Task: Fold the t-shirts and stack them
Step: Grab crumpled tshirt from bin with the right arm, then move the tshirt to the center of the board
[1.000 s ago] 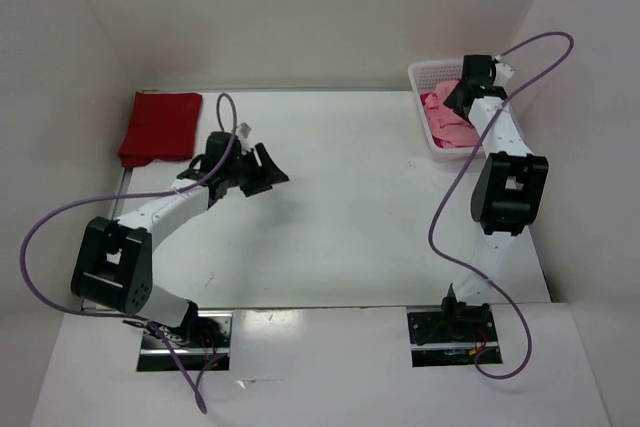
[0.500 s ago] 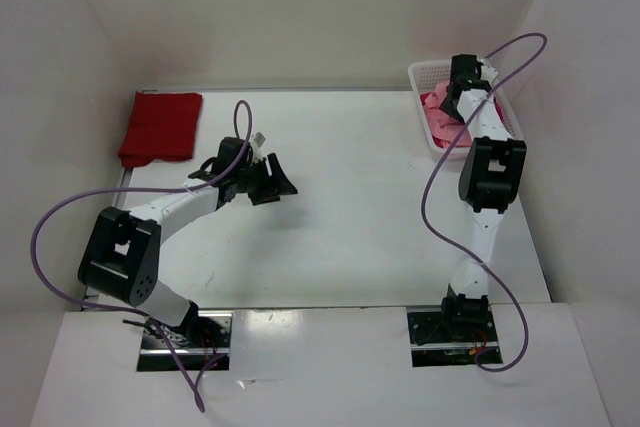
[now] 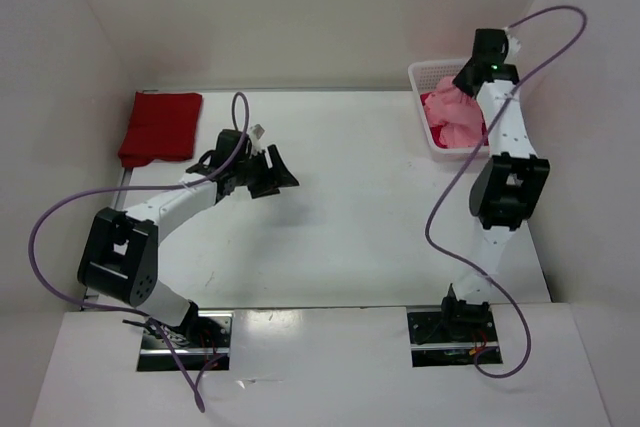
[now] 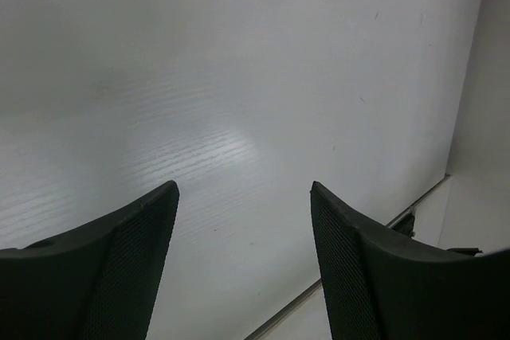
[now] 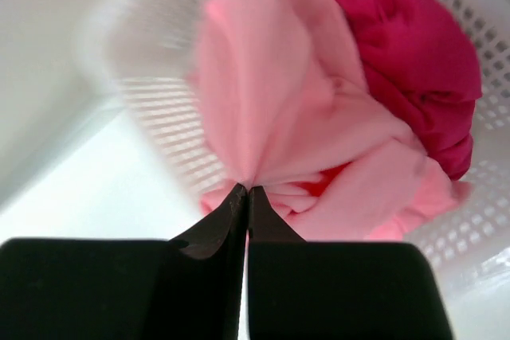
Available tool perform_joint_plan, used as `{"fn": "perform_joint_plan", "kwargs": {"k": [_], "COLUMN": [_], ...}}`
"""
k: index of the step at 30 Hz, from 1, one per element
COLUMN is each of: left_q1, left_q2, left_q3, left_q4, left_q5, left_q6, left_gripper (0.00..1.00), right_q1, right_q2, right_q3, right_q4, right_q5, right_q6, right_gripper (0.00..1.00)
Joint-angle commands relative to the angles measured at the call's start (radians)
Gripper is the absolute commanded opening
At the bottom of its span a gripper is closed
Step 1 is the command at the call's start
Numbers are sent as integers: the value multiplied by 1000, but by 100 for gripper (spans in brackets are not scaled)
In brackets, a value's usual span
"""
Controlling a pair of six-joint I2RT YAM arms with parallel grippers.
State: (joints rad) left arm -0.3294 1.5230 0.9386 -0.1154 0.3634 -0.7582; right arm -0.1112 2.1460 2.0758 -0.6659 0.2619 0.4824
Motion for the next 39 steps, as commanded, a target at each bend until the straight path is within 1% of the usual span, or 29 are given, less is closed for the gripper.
{"fn": "perform_joint_plan", "kwargs": {"k": [1,2,3,4,5,6,7,8,9,12,13,14,16,18,19,20,22,23,25,26,27,29,30,31,33,34,37,38,39], "left_q1": [33,42,65,79,95,128,148,168,208,269,314,335,397,423,435,435,461,470,471,471,471,471,460,448,403,386,308,282,224], "left_q2": [-34,-34,-34,-34,-34,-34,-34,-34,-43,-43,-52,-64,-78,-87,-99,-100,-124,-124,-133,-133,-144,-144,-156,-167,-182,-199,-231,-242,-242], "left_q3": [68,83,83,94,94,94,94,94,94,74,59,48,34,25,16,16,5,5,5,17,17,8,8,8,-1,-10,-63,-81,-115], "left_q4": [16,16,16,16,26,26,37,52,53,71,82,82,82,82,91,91,91,91,57,57,57,37,23,-16,-79,-99,-167,-176,-194], "left_q5": [22,22,22,31,31,42,42,55,66,86,86,95,95,106,106,106,95,95,74,62,62,37,16,-42,-89,-122,-150,-159,-168], "left_q6": [16,5,-6,-6,-30,-42,-56,-81,-95,-142,-156,-167,-185,-213,-213,-213,-213,-213,-178,-167,-167,-124,-101,-46,3,23,60,60,60], "left_gripper": [75,75,75,76,76,76,76,76,76,78,78,78,78,78,79,81,81,81,81,81,81,81,81,81,81,81,81,81,81], "right_q1": [2,11,22,34,54,95,113,131,165,189,189,189,189,189,189,189,189,189,189,189,189,176,176,176,176,176,176,176,176], "right_q2": [-343,-383,-455,-486,-521,-522,-522,-509,-473,-419,-419,-419,-410,-397,-397,-397,-414,-426,-436,-423,-401,-313,-281,-247,-207,-207,-264,-282,-320], "right_q3": [6,6,-5,-5,-5,42,73,113,224,439,449,449,489,501,486,404,229,14,-193,-329,-362,-423,-424,-424,-433,-442,-482,-496,-511], "right_q4": [94,94,133,159,184,205,271,307,363,400,481,521,613,626,596,580,600,645,687,704,637,571,469,424,353,333,290,281,270], "right_q5": [-149,-258,-318,-382,-500,-574,-660,-794,-847,-926,-950,-972,-1019,-1029,-1029,-1029,-1072,-1072,-1046,-1046,-1021,-951,-901,-842,-781,-745,-610,-568,-544], "right_q6": [47,67,91,144,178,215,308,359,401,504,542,618,682,705,694,677,627,612,550,523,428,351,313,241,205,191,173,160,160], "right_gripper": [0,0,0,0,0,0,0,0,0,0,0,0,0,0,0,0,0,0,0,0,0,1,3,13,31,44,59,59,60]}}
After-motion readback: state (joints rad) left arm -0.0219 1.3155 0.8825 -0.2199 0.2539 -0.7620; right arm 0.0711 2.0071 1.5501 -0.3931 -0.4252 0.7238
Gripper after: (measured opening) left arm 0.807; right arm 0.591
